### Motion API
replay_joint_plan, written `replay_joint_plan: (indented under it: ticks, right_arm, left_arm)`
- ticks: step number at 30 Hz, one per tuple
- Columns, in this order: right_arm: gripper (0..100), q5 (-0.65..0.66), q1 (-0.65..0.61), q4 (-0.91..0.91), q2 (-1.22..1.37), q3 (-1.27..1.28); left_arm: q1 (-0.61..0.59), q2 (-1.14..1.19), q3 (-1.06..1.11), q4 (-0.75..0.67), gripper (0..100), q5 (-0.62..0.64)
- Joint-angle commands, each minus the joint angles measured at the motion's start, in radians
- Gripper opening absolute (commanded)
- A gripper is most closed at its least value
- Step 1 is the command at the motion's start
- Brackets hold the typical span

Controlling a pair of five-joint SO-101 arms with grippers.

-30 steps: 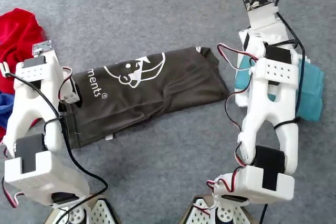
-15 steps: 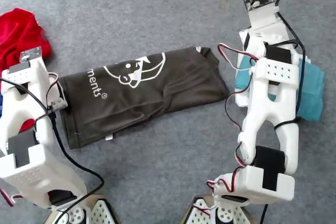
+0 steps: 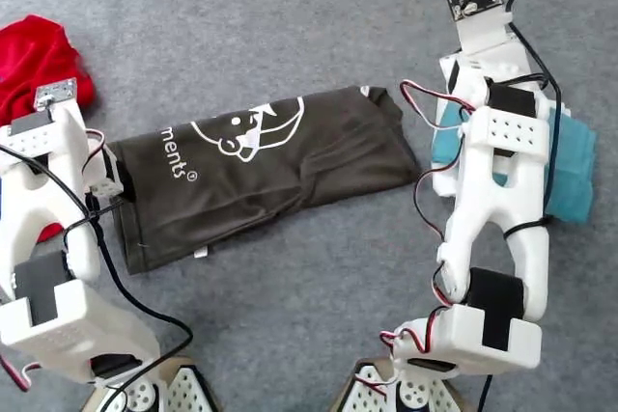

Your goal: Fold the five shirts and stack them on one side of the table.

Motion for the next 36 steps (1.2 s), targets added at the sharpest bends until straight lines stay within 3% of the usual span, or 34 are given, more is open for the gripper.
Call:
replay_joint_plan:
  ticks: [1,7,15,22,29,36]
  right_arm:
    - [2.1,0.008,0.002,0.0,-0.047,-0.053]
    - [2.1,0.008,0.002,0.0,-0.047,-0.053]
    - [2.1,0.008,0.002,0.0,-0.047,-0.053]
    - [2.1,0.008,0.005,0.0,-0.048,-0.053]
    - [2.1,0.005,0.005,0.034,-0.058,-0.07]
    - [2.1,0.002,0.072,0.126,-0.058,-0.173]
  left_arm:
    - [0.013,-0.017,0.028,-0.052,22,-0.012]
    - [0.013,0.087,0.097,-0.175,22,-0.006]
    - [0.015,0.114,0.062,-0.146,22,-0.005]
    - [0.012,0.212,0.008,-0.157,6,0.146]
    - [0.016,0.342,-0.166,-0.054,3,0.146]
    - [0.015,0.276,-0.387,0.141,3,0.069]
